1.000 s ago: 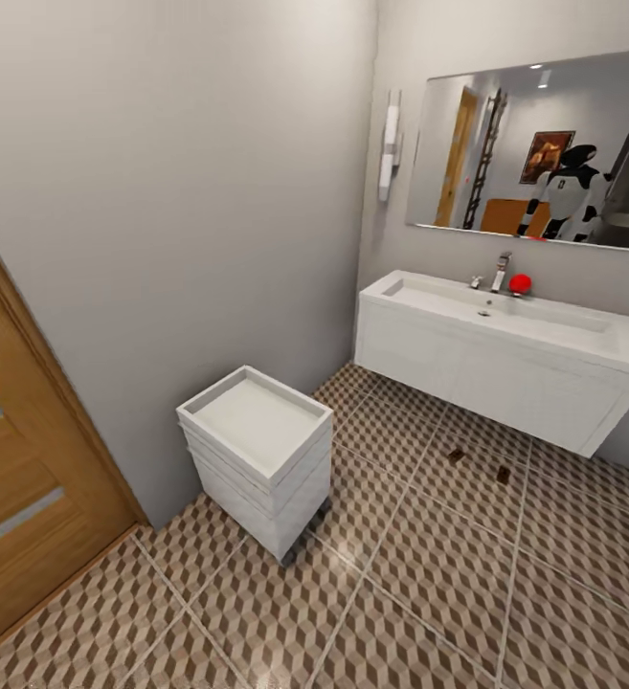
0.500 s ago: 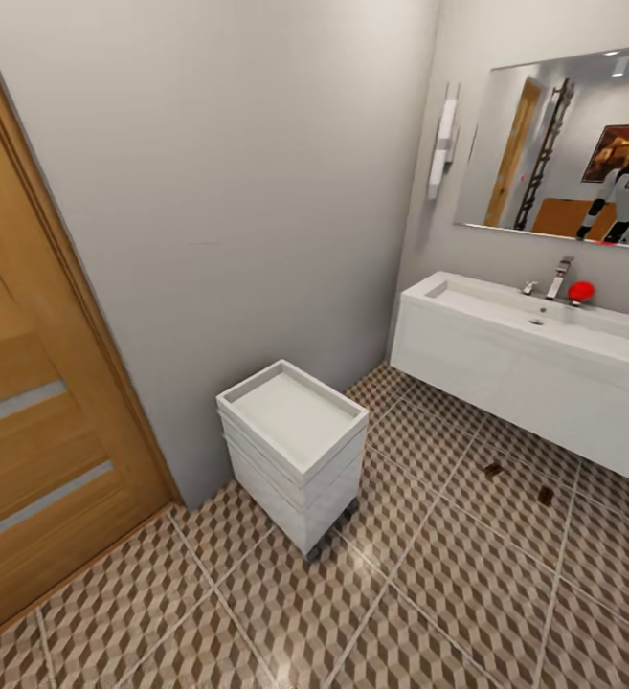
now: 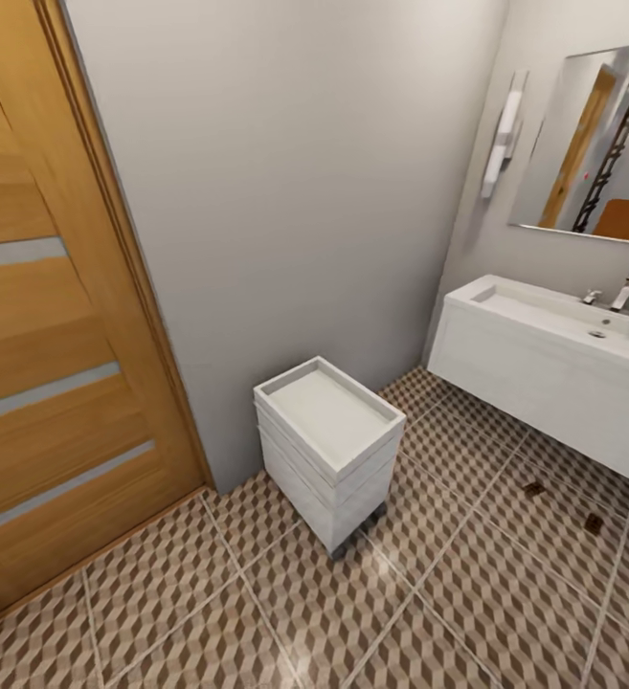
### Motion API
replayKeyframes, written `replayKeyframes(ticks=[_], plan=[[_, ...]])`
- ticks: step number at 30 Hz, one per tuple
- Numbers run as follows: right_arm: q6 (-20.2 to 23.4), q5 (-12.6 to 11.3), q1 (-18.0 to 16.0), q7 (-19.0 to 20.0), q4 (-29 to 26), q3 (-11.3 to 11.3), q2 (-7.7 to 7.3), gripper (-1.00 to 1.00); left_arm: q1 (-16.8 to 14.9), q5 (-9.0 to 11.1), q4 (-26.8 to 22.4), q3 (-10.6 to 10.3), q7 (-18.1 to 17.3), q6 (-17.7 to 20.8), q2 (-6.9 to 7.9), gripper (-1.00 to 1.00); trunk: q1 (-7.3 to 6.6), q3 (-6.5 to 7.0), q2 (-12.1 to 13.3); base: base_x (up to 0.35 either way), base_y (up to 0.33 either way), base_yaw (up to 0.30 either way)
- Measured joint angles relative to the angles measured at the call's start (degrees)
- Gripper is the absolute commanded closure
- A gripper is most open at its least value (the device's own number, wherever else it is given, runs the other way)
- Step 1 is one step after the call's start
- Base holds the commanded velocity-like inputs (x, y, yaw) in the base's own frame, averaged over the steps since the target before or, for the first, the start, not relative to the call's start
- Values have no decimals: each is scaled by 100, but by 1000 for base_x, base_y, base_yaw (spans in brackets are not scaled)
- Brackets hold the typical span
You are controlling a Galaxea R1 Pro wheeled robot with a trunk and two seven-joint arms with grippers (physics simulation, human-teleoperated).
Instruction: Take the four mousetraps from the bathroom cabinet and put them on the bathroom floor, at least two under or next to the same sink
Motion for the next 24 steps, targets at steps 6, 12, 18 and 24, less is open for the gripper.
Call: replayKeyframes(ticks=[6,12,18,24], plan=[[2,0,3,0,0,1,0,-100,0,0,0,0,0,0,-1,-100,0,-20,0,0,0,264],[0,0,4,0,-1,1,0,-100,0,0,0,0,0,0,0,-100,0,-41,0,0,0,264],[-2,0,4,0,-1,1,0,-100,0,0,0,0,0,0,-2,-100,0,-61,0,0,0,264],[2,0,3,0,0,1,0,-100,0,0,0,0,0,0,0,-100,0,-81,0,0,0,264]])
